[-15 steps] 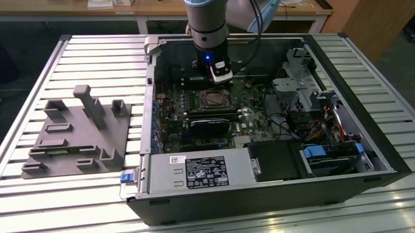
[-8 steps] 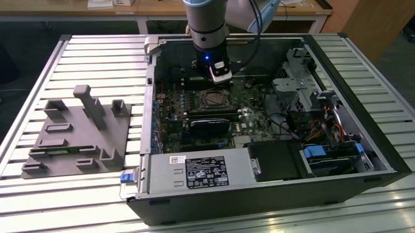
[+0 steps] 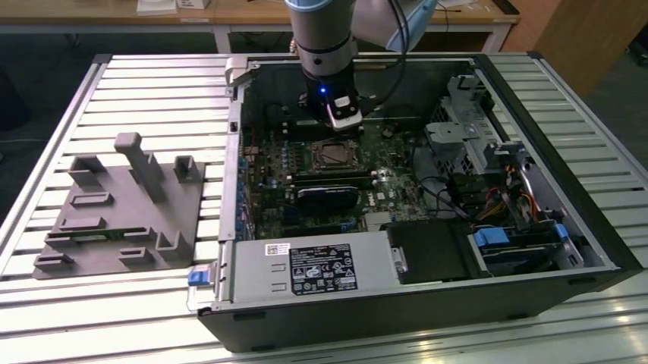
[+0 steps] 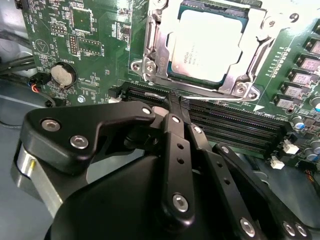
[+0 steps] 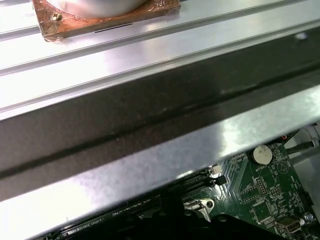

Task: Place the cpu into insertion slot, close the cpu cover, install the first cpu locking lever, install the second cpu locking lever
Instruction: 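Install the first cpu locking lever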

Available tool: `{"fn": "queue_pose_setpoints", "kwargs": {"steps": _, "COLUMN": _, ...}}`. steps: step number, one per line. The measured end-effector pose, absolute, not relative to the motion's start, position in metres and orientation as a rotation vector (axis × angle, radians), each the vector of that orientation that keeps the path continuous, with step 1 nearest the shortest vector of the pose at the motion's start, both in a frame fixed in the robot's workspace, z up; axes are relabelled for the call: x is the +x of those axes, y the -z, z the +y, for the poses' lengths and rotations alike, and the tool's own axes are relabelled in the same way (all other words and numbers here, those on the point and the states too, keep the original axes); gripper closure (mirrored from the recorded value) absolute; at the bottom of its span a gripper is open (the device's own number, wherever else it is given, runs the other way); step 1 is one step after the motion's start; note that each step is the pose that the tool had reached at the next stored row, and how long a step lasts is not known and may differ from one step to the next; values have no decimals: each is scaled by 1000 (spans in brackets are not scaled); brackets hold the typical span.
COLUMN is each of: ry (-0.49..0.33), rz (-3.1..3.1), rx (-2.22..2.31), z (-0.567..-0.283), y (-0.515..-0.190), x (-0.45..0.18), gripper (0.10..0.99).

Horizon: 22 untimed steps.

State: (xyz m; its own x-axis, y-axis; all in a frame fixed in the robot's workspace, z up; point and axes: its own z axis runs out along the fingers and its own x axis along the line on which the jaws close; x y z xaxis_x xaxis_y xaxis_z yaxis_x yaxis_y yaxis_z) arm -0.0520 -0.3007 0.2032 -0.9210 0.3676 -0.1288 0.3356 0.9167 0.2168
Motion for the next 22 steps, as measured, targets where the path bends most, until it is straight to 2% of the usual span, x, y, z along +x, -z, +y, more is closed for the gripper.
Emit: {"fn": "queue_pose_setpoints", "kwargs": {"steps": 22, "ry": -280, "rz": 2906, "rx": 553, "z": -298, "y": -199, "x": -52, "gripper": 980}}
